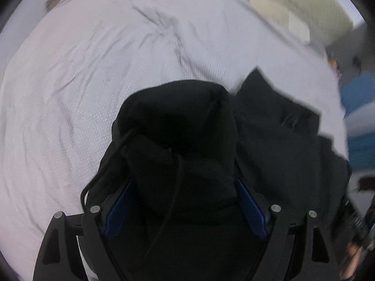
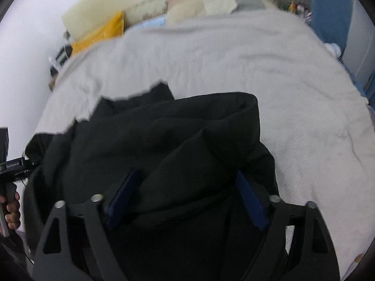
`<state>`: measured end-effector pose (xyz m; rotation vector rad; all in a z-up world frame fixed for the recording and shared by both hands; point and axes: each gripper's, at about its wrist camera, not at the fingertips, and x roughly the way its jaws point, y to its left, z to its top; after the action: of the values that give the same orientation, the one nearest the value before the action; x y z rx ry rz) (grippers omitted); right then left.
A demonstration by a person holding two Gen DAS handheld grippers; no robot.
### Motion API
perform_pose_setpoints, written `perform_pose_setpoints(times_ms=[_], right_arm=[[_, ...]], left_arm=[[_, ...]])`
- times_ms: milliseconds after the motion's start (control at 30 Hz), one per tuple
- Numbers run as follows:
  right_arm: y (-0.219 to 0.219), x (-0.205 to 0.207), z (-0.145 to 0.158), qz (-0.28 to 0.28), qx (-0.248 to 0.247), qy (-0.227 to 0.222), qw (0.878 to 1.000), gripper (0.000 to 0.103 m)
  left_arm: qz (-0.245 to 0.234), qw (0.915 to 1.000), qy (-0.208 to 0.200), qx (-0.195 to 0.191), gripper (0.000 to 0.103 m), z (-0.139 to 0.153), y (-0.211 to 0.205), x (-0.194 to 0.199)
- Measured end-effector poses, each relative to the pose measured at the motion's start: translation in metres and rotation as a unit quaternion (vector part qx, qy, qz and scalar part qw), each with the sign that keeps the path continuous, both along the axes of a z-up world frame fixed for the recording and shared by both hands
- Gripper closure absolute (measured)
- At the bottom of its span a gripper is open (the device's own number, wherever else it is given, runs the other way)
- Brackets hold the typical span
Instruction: Fold large clothes
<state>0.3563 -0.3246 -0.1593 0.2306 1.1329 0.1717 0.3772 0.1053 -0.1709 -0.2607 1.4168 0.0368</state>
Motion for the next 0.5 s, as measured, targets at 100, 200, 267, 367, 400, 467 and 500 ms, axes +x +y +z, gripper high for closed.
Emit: perform_pose_setpoints(times_ms=[100, 200, 267, 367, 400, 467, 500], right_arm=[[0.002, -0.001, -0.011, 0.015, 0.005, 0.011, 1.0, 0.071], [-0.01, -0.012, 0.006, -0.005, 0.029, -0.027, 0.999, 0.091], [-0.02, -0.018, 0.027, -0.019, 0.04, -0.062, 0.997, 0.092], [-0.035, -0.026, 0.07, -0.021, 0.05, -0.112, 0.992, 0.093], [-0.044, -0.027, 0.086, -0.027, 0.056, -0.126, 0.99, 0.093], [-0.054, -0.023, 0.107, -0.041, 0.064, -0.143, 0.987, 0.093], [-0.062, -0.018, 0.119, -0.05, 0.069, -0.153, 0.985, 0.093]], left_arm=[[-0.025, 0.9995, -0.003, 0.018, 0.044, -0.007, -0.008, -0.006], [-0.038, 0.9974, -0.021, 0.058, 0.086, 0.008, -0.016, -0.015], [-0.039, 0.9954, -0.06, 0.065, 0.092, 0.039, -0.013, -0.02], [-0.009, 0.9854, -0.162, 0.052, 0.093, 0.11, 0.005, -0.029], [0.004, 0.9811, -0.189, 0.042, 0.093, 0.132, 0.012, -0.03], [0.025, 0.9738, -0.226, 0.016, 0.093, 0.161, 0.023, -0.029], [0.026, 0.9701, -0.241, 0.001, 0.093, 0.176, 0.026, -0.023]])
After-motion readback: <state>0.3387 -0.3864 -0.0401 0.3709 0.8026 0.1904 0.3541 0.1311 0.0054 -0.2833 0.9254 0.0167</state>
